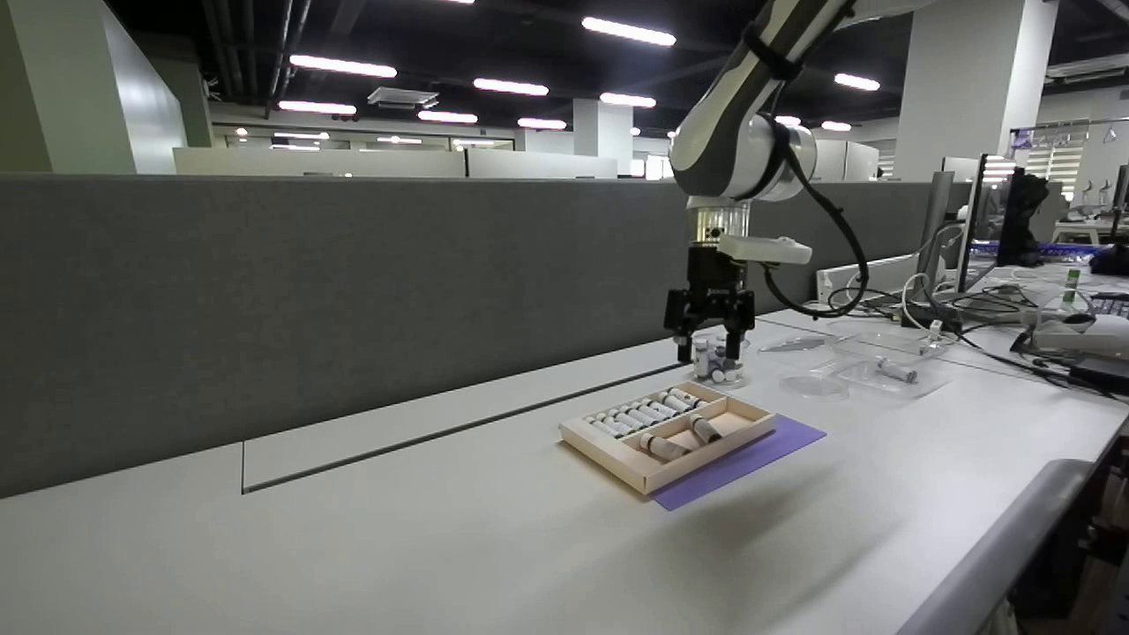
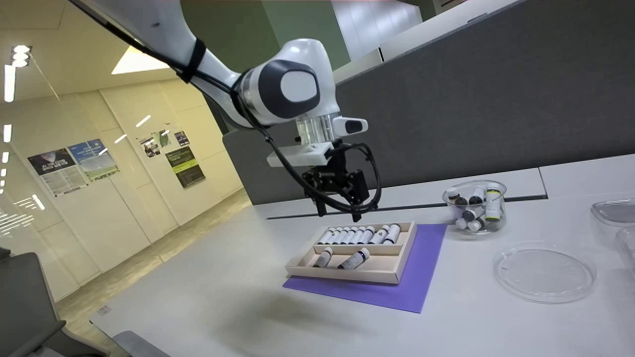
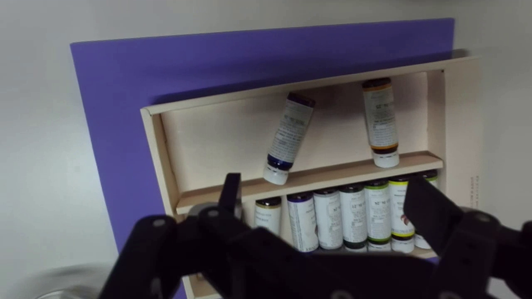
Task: Remove a bottle from the bottom segment of the tray and put it in the big bowl
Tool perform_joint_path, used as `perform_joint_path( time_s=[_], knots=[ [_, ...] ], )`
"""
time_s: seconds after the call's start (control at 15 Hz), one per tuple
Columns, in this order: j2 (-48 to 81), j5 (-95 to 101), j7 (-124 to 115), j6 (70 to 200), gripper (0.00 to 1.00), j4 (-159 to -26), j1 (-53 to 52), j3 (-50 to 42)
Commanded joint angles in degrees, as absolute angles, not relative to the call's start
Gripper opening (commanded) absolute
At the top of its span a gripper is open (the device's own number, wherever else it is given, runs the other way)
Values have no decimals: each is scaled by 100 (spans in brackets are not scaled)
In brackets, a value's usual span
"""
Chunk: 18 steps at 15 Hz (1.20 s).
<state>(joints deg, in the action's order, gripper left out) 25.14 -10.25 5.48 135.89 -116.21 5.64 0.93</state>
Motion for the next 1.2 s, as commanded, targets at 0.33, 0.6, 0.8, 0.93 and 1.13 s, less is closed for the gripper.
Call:
perform_joint_path(
  time_s=[0.33,0.6,0.8,0.93,1.13],
  knots=[
    [3476,-931,830,13325,100,-11066,722,81],
    [3793,-894,963,13339,100,-10893,737,98],
    [3941,-804,1066,13447,100,-10827,706,95],
    [4002,-736,1170,13507,73,-10808,721,121],
    [4048,-716,1403,13507,49,-10797,781,174]
  ],
)
